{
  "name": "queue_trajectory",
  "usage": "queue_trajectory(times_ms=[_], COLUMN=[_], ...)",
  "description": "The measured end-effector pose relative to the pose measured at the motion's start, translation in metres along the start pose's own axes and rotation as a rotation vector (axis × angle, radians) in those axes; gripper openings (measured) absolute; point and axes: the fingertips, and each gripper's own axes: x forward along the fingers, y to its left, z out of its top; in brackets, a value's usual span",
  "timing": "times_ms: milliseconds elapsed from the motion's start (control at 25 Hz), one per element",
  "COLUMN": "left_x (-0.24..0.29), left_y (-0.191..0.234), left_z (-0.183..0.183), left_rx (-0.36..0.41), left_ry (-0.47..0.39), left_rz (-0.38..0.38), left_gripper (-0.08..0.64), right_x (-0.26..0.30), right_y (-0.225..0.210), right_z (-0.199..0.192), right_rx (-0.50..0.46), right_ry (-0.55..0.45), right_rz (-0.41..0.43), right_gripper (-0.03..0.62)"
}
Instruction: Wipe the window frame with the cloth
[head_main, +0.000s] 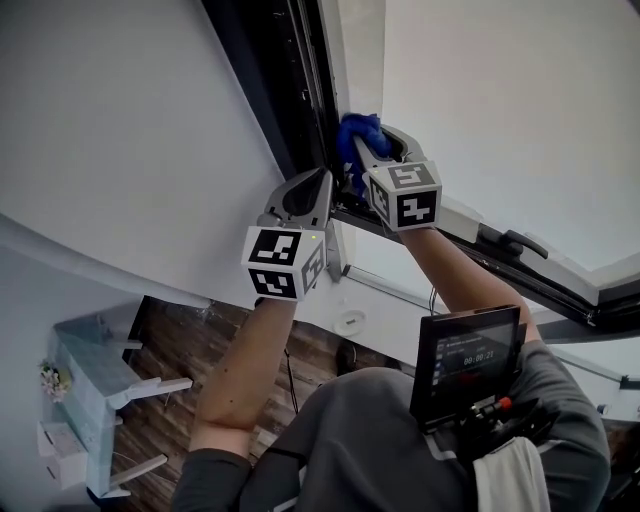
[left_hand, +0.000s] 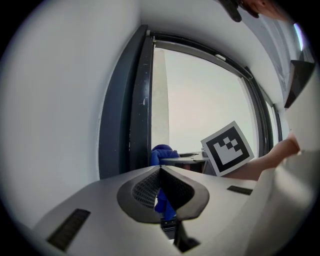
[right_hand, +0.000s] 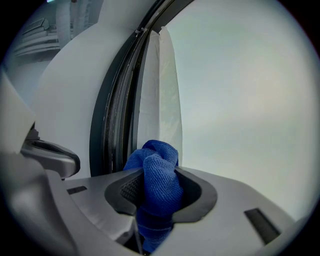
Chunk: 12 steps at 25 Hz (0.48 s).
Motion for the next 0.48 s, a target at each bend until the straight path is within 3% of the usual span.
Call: queue_trajectory(times_ms=[480], left_x=[0.002], left_y=[-0.012], left_z=[-0.058], left_rx=[-0.059], left_ry=[0.074], left_rz=[-0.030], left_gripper=[0.009], right_x=[-0.007], right_y=[0.001], right_z=[-0.068], right_rx=[-0.045], right_ry=[0.139], right_rz=[-0.042], right_gripper=[0.133])
